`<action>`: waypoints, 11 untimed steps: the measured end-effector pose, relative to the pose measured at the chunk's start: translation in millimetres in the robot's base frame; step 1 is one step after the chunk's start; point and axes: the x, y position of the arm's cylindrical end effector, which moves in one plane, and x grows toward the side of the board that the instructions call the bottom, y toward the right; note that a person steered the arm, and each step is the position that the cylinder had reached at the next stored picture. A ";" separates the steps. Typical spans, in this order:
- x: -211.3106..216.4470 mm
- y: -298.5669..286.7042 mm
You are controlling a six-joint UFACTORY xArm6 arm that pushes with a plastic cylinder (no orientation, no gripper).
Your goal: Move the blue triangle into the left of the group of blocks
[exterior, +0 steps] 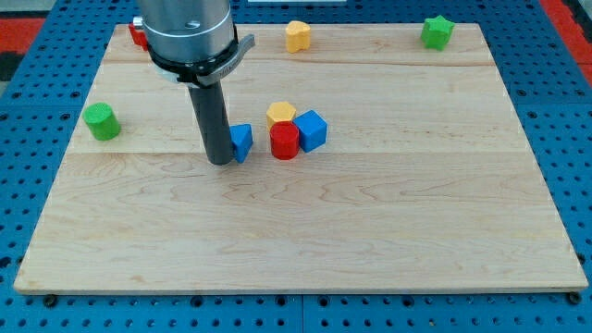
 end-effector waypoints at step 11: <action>-49.5 6.8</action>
